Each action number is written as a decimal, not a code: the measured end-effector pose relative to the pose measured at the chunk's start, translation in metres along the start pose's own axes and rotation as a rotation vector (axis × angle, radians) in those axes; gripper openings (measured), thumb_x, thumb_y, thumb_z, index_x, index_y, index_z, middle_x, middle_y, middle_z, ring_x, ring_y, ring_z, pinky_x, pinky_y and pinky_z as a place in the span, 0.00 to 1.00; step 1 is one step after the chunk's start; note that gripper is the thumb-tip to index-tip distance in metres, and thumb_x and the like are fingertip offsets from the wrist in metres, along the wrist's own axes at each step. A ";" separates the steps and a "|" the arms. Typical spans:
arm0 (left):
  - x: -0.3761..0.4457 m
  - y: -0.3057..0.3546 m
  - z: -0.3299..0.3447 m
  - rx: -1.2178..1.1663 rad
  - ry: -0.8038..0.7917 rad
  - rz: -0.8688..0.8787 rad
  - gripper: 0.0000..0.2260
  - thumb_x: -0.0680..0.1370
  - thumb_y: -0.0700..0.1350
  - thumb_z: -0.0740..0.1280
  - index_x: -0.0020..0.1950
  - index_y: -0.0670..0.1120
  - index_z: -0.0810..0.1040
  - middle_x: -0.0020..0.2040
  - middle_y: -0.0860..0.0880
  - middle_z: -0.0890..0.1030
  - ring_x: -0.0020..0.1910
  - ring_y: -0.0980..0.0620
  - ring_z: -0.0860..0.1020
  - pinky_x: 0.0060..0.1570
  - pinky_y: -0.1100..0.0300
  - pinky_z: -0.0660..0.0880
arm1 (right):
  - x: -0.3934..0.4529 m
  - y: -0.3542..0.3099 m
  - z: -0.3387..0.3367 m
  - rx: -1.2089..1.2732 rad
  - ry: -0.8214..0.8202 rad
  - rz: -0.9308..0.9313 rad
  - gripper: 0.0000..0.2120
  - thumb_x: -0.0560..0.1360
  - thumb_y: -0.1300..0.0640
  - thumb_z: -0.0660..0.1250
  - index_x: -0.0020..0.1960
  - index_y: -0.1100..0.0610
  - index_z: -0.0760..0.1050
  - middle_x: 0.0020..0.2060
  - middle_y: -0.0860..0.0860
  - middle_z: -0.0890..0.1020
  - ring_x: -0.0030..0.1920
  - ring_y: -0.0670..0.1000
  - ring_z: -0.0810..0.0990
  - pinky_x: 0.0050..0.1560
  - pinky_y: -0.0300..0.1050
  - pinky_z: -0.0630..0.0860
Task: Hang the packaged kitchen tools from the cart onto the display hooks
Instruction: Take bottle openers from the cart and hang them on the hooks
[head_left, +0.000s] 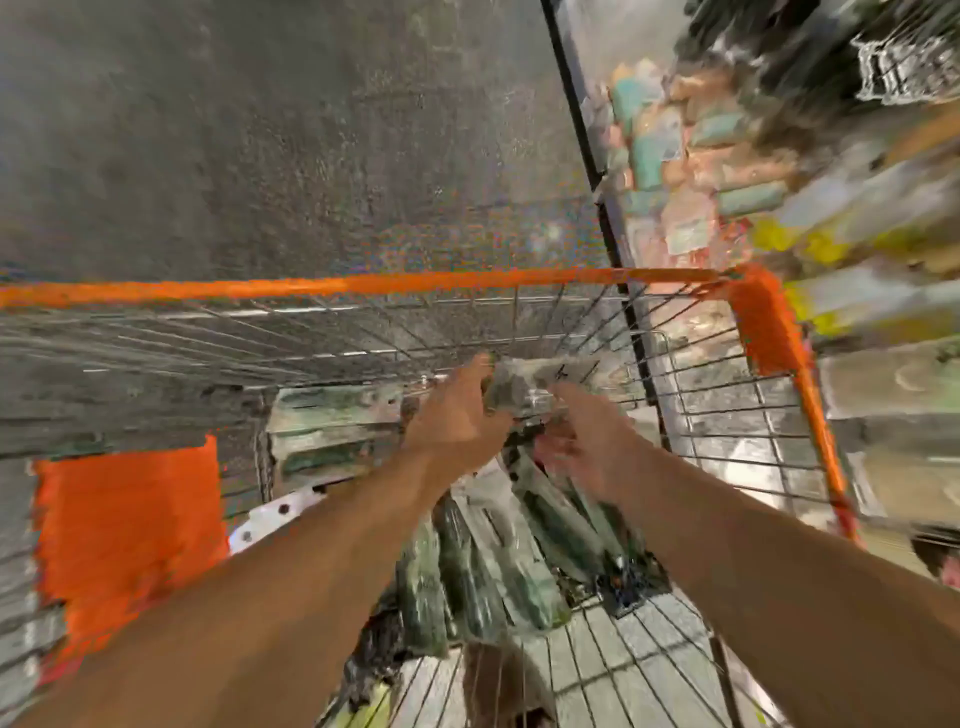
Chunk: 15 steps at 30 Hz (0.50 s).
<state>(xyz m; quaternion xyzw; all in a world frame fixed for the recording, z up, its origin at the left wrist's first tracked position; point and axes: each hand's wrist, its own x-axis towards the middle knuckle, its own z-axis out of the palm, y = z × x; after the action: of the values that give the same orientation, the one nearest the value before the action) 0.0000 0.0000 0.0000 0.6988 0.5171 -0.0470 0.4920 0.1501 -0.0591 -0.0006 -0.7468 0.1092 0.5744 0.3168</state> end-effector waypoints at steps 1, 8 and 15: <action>0.006 0.002 0.004 -0.029 -0.017 -0.051 0.30 0.84 0.54 0.66 0.84 0.52 0.61 0.80 0.51 0.69 0.79 0.45 0.67 0.74 0.53 0.65 | 0.016 -0.001 0.006 0.063 0.009 0.027 0.26 0.70 0.50 0.77 0.64 0.59 0.77 0.50 0.60 0.81 0.33 0.55 0.79 0.29 0.48 0.80; 0.022 -0.027 0.025 -0.062 -0.070 -0.038 0.16 0.77 0.48 0.67 0.63 0.63 0.78 0.58 0.56 0.81 0.57 0.52 0.80 0.60 0.46 0.79 | 0.090 0.008 0.033 0.047 0.087 0.058 0.50 0.48 0.36 0.85 0.64 0.55 0.76 0.59 0.51 0.83 0.42 0.48 0.87 0.39 0.46 0.84; 0.030 -0.034 0.021 0.048 -0.034 -0.193 0.15 0.83 0.37 0.65 0.61 0.57 0.74 0.52 0.56 0.77 0.50 0.53 0.79 0.53 0.52 0.81 | 0.064 0.003 0.040 0.103 0.298 0.188 0.38 0.67 0.42 0.81 0.67 0.59 0.70 0.50 0.54 0.81 0.41 0.53 0.80 0.38 0.47 0.82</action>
<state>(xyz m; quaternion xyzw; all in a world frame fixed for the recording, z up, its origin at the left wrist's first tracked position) -0.0027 0.0043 -0.0498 0.6563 0.5724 -0.1186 0.4770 0.1370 -0.0245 -0.0664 -0.7930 0.2535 0.4780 0.2801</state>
